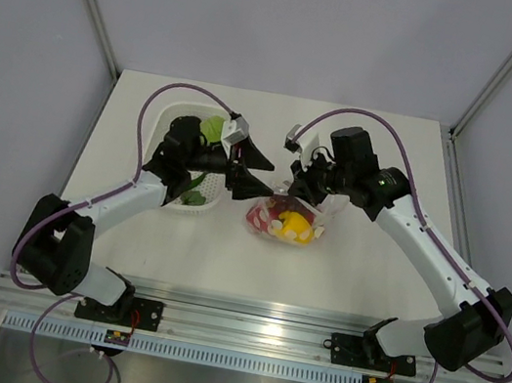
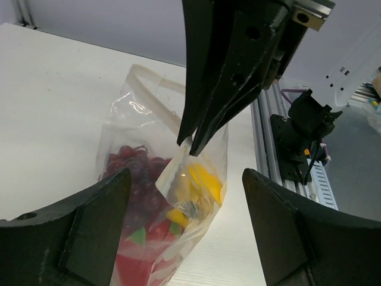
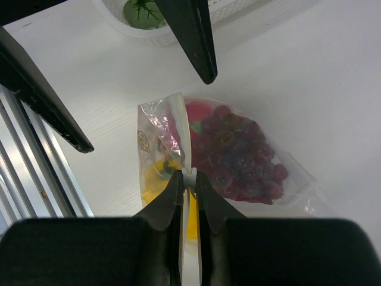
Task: Place the food in the zip-top bag and seal the zipper
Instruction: Zip the zipper food storage bag at the center of the board.
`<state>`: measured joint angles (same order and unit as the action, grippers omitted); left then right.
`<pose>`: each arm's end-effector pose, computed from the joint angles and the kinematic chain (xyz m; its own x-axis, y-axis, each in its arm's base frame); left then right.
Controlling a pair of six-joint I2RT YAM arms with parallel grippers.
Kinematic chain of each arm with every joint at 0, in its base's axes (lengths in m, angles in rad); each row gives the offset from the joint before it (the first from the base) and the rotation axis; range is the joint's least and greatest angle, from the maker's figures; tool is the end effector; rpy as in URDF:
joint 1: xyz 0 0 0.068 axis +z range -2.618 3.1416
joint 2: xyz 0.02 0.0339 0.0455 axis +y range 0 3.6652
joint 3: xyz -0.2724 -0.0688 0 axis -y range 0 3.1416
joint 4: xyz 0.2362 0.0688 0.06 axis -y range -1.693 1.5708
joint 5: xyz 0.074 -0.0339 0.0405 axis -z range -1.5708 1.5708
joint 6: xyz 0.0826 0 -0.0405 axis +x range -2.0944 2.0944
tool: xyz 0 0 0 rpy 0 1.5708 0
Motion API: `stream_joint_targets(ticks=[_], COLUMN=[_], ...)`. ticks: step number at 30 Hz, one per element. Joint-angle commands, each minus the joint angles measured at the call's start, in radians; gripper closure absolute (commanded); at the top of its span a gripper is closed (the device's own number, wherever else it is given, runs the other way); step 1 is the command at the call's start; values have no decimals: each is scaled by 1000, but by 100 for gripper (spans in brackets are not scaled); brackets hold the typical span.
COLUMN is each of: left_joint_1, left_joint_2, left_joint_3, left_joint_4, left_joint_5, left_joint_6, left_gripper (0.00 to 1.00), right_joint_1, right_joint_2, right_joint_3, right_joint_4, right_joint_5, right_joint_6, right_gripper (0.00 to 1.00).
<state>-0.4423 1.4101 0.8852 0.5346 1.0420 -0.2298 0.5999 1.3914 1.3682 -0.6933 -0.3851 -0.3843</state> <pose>0.2646 -0.2042 0.3171 -0.2184 -0.0237 -0.9756 0.9720 0.0832 -0.2196 0.2486 0.2077 0.3372 -0.2187 -0.5706 -0.7916 -0.9050 0.4219 -0.0540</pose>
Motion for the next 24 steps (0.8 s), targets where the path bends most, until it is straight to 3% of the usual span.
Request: stream_joint_targets(ticks=[1, 7, 16, 21, 22, 23, 24], left_joint_1=[-9, -42, -55, -56, -56, -56, -56], left_joint_2=[21, 64, 92, 99, 102, 101, 101], left_joint_3=[61, 112, 126, 127, 127, 127, 124], left_joint_4=[-97, -151, -122, -94, -93, -96, -96], left_joint_5=[12, -10, -19, -7, -4, -3, 0], left_joint_6=[84, 96, 50, 23, 21, 21, 20], left_gripper=[24, 29, 48, 78, 93, 100, 100], right_joint_1=[-6, -6, -6, -6, -6, -6, -6], right_joint_2=[1, 1, 0, 4, 4, 4, 4], right_joint_3=[55, 55, 51, 49, 48, 46, 46], right_joint_4=[38, 35, 38, 37, 37, 38, 40], right_joint_5=[-34, -40, -46, -46, -44, -43, -43], right_joint_6=[15, 15, 13, 13, 13, 13, 15], right_gripper=[100, 100, 100, 100, 100, 100, 100])
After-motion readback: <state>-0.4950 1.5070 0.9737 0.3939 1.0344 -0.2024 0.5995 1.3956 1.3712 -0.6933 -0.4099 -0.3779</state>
